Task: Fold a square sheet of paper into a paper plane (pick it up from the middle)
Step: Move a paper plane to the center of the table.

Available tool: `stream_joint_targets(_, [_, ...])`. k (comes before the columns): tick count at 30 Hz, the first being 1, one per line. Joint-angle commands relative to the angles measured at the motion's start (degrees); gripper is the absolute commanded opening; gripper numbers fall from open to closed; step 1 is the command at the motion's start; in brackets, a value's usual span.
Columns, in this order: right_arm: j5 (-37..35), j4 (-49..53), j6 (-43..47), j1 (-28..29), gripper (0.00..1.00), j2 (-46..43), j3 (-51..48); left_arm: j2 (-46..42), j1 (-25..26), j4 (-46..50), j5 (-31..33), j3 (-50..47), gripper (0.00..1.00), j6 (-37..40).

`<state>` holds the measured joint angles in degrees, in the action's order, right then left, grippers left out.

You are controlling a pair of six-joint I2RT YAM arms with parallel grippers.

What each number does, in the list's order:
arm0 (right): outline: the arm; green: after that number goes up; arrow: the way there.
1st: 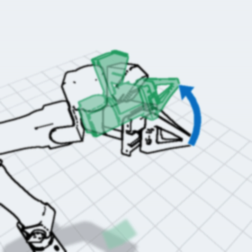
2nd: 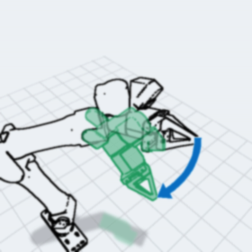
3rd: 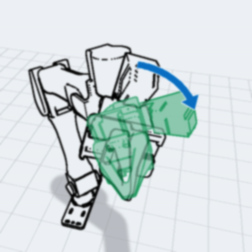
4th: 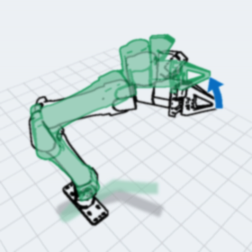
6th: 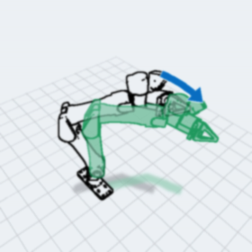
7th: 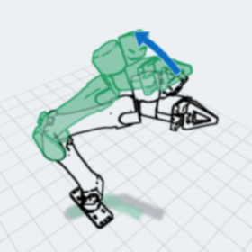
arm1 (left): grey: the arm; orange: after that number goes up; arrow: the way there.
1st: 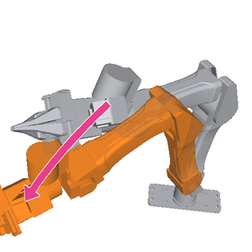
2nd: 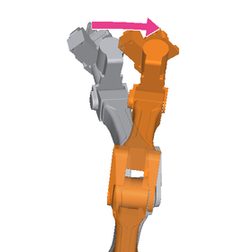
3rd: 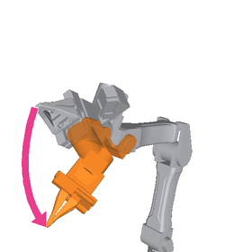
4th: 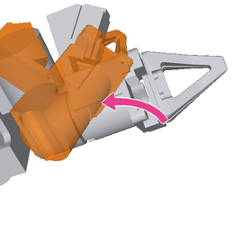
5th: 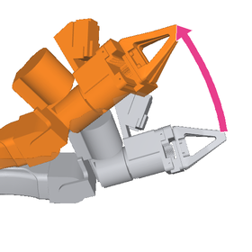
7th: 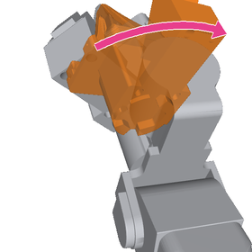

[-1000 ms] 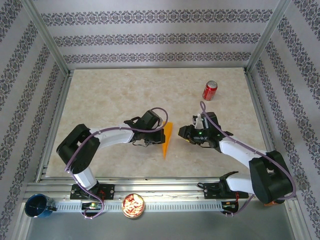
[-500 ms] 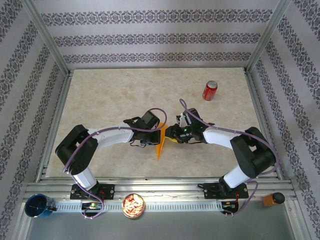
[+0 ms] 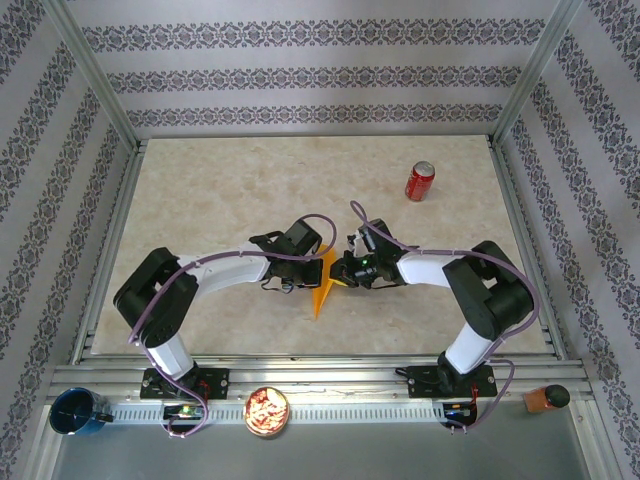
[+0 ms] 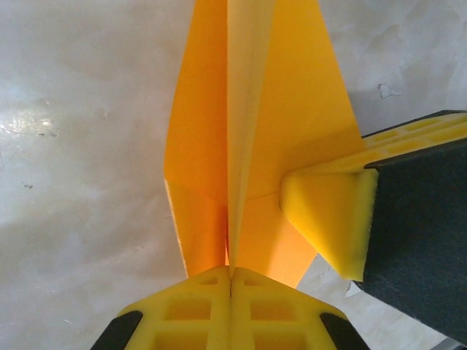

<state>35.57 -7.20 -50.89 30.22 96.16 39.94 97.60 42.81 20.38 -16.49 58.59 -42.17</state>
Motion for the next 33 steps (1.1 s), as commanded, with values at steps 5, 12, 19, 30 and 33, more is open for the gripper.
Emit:
stream_joint_targets(5, [3.8,-10.7,-3.2,-1.3,0.1,2.2,-4.2,2.0,0.8,1.5,-1.6,1.8,0.1,1.4])
stream_joint_targets(12, [5.8,-23.7,-8.8,-3.0,0.09,5.1,-8.9,3.0,0.8,1.2,-2.3,2.1,0.18,1.4])
stream_joint_targets(19, [5.3,-21.2,-7.0,-3.0,0.1,3.9,-9.0,3.2,0.8,0.9,-2.2,2.1,0.22,1.0])
stream_joint_targets(30, [4.9,-19.6,-6.4,-2.9,0.1,3.6,-8.7,1.4,0.8,2.0,0.9,2.1,0.33,2.4])
stream_joint_targets(33, [4.9,-19.5,-6.3,-2.8,0.1,3.6,-8.6,1.5,0.8,1.7,1.0,1.8,0.34,2.6])
